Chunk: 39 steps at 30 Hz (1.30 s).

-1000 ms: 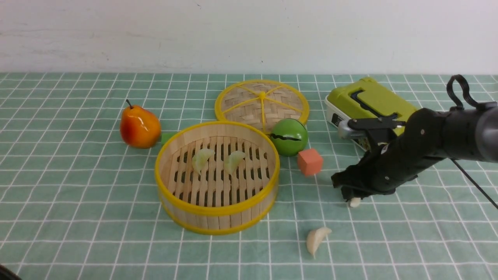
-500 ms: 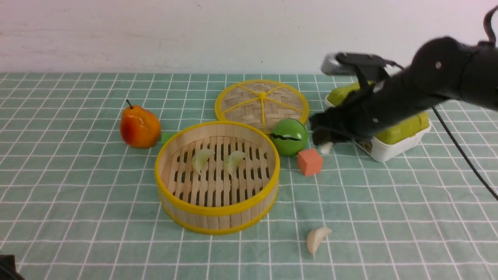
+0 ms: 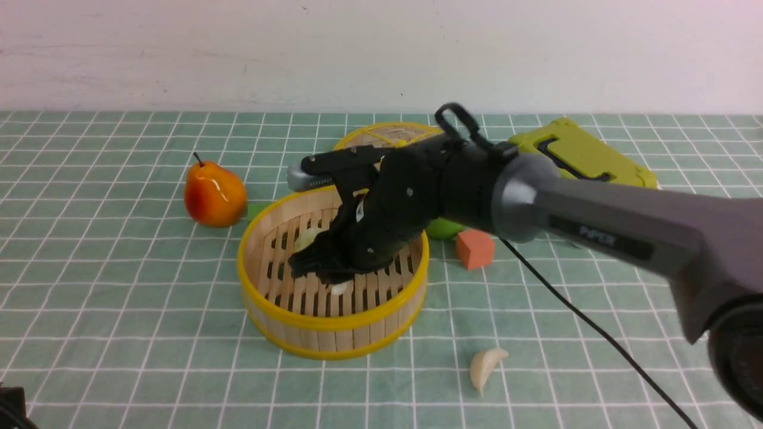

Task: Put the dumplings into the steamer on the table with the blue tablecloth.
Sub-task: 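Place the dumpling in the bamboo steamer basket with the right gripper, then reach for and grasp a dumpling lying on the table beside the steamer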

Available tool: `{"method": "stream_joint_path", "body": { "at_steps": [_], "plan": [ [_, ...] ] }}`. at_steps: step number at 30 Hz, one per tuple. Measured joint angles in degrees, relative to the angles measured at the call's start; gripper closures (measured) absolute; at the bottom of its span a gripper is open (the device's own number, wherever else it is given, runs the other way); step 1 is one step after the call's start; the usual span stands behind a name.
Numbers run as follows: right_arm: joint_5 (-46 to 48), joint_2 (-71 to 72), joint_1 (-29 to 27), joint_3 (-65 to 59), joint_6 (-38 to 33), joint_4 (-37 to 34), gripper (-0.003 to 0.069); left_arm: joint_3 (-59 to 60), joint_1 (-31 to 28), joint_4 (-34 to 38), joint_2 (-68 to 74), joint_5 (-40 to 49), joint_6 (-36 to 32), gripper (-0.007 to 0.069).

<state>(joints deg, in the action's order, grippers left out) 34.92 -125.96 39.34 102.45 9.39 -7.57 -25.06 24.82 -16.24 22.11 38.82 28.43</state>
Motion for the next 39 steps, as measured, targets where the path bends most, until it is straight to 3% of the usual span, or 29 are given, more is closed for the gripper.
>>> {"method": "stream_joint_path", "body": {
  "at_steps": [4, 12, 21, 29, 33, 39],
  "plan": [
    [0.52, -1.45, 1.29, 0.79, 3.27, 3.48, 0.0412, 0.00, 0.00, 0.00, 0.00, 0.00, 0.00, 0.0639],
    [-0.06, -1.47, 2.45, 1.51, 3.78, 3.35, 0.0409, 0.00, 0.00, 0.00, 0.00, -0.04, 0.00, 0.0639],
    [-1.89, 0.45, 2.45, 1.63, 4.06, 2.50, 0.0254, 0.00, 0.00, 0.97, 0.00, 1.22, 0.00, 0.0639],
    [6.96, 11.60, 1.11, 1.89, 4.39, 9.10, 0.0267, 0.00, 0.00, 1.78, 0.00, 1.69, 0.00, 0.0636],
    [7.78, 16.46, -2.00, -6.06, 5.35, 10.46, 0.0301, 0.00, 0.00, 1.78, 0.00, 1.73, 0.00, 0.0635],
    [-4.86, 27.14, -5.95, -34.46, 16.42, 11.24, 0.0341, 0.00, 0.00, 1.60, 0.00, 0.61, 0.00, 0.0635]
  ]
}}
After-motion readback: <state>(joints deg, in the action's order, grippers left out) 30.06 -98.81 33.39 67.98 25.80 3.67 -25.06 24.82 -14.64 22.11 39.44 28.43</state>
